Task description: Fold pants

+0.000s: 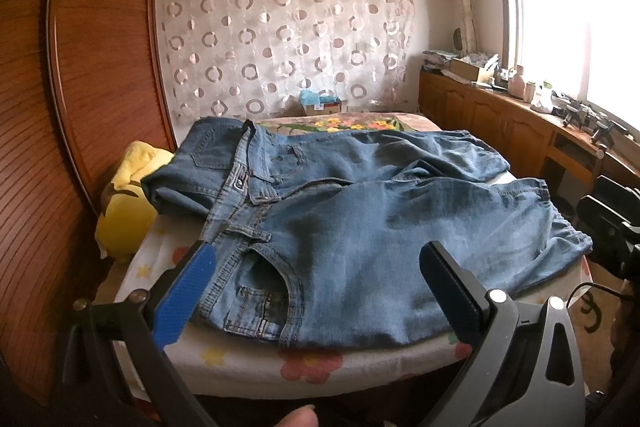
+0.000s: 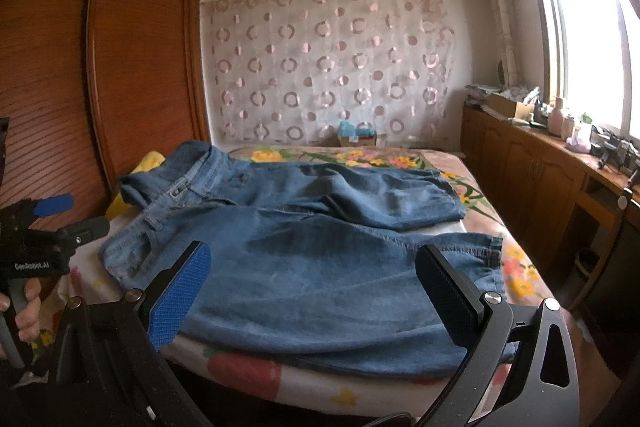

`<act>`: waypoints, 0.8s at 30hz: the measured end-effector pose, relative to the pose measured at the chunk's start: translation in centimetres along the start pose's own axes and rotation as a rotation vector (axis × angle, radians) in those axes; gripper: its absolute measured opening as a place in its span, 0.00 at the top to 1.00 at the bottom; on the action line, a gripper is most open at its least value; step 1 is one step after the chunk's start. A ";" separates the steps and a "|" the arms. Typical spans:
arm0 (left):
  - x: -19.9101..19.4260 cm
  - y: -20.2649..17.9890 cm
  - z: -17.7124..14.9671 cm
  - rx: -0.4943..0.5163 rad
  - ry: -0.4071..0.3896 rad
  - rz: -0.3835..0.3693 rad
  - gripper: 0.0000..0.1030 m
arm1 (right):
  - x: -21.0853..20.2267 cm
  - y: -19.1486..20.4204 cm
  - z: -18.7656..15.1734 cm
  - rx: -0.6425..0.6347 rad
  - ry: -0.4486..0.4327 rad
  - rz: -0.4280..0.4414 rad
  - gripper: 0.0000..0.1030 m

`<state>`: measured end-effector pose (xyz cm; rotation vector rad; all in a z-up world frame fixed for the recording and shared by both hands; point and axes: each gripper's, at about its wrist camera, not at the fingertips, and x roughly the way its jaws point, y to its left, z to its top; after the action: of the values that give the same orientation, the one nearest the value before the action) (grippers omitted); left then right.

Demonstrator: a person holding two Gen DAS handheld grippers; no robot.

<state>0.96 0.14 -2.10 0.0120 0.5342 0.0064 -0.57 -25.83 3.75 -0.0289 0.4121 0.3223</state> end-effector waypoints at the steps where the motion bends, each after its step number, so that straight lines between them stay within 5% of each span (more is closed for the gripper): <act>1: 0.2 0.0 -0.1 -0.001 0.005 -0.001 0.00 | 0.1 -0.3 -0.3 -0.003 0.005 -0.002 0.00; 10: 1.3 0.6 -1.0 -0.006 0.031 -0.010 0.00 | 1.2 -3.3 -2.1 -0.010 0.049 -0.064 0.00; 24: 2.6 3.8 -1.8 -0.065 0.049 -0.013 0.00 | 1.5 -10.5 -5.1 0.012 0.186 -0.156 0.16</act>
<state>2.29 4.01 -4.92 -0.0551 0.5829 0.0114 1.99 -35.79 -1.91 -0.0797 0.5923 0.1639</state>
